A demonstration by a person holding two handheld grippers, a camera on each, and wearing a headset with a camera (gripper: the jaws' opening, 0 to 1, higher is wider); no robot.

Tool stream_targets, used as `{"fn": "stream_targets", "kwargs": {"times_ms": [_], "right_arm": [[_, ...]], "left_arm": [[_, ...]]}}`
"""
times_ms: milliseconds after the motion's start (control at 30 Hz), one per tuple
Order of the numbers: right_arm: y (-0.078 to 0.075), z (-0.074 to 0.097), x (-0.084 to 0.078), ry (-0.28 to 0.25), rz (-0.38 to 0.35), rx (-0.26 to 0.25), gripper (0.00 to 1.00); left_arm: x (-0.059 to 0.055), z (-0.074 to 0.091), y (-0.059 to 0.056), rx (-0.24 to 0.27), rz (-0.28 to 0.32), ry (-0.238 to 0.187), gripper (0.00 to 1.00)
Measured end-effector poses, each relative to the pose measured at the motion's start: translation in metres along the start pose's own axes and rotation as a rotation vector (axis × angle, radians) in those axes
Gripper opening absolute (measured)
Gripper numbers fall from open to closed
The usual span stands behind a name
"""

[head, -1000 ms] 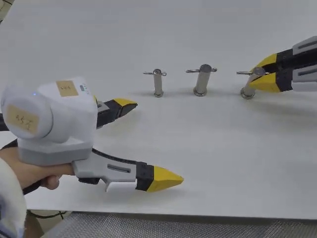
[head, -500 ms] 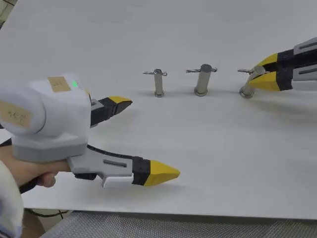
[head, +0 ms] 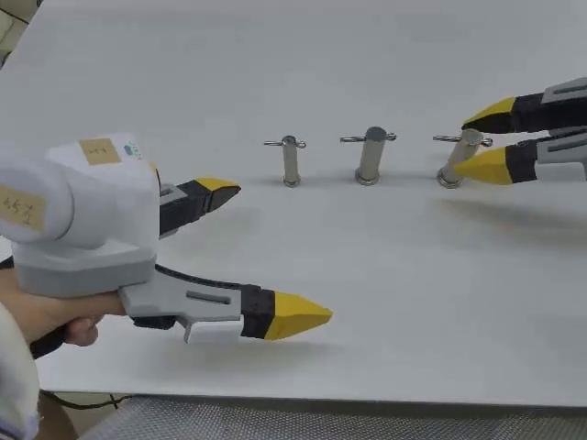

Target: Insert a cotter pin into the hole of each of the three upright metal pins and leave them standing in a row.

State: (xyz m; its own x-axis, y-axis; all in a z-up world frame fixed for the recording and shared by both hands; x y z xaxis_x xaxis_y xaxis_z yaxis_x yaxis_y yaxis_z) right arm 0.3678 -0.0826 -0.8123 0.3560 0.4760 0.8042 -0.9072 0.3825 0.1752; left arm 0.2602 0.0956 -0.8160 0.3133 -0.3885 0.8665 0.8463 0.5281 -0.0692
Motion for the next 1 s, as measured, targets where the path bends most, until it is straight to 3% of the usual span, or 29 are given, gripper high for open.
{"fn": "stream_targets", "kwargs": {"times_ms": [167, 200, 467, 667, 767, 1000], "right_arm": [[0.003, 0.01, 0.005, -0.034, -0.03, -0.051, 0.54], [0.009, 0.012, 0.006, -0.038, -0.042, -0.061, 0.58], [0.025, 0.028, -0.001, -0.078, -0.086, -0.135, 0.67], [0.041, 0.041, -0.015, -0.103, -0.178, -0.197, 0.79], [0.045, 0.048, -0.015, -0.16, -0.238, -0.232, 0.82], [0.056, 0.066, -0.015, -0.19, -0.263, -0.288, 0.88]], "left_arm": [[0.001, 0.003, 0.0, 0.012, -0.001, -0.006, 0.99], [0.001, 0.003, 0.0, 0.012, -0.001, -0.008, 0.99], [0.006, 0.013, 0.001, 0.05, 0.002, -0.035, 0.99], [0.018, 0.022, 0.001, 0.07, -0.017, -0.054, 0.99], [0.021, 0.023, 0.003, 0.085, -0.021, -0.059, 0.99], [0.027, 0.024, -0.002, 0.081, -0.032, -0.068, 0.99]]}}
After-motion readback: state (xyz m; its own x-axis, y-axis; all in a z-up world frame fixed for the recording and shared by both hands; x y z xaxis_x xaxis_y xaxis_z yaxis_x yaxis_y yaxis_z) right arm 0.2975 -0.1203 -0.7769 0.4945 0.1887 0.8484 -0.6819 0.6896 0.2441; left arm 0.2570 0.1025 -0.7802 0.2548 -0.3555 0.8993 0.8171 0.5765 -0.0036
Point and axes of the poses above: the centre of the closed fingertips' face, and the gripper's own axes: z roughly backward along the fingers, y roughly to its left, x roughly out of its top, the point moved 2 cm from there along z, roughly backward along the fingers, and after that the axes turned 10 degrees about -z, right-handed, at the moved point
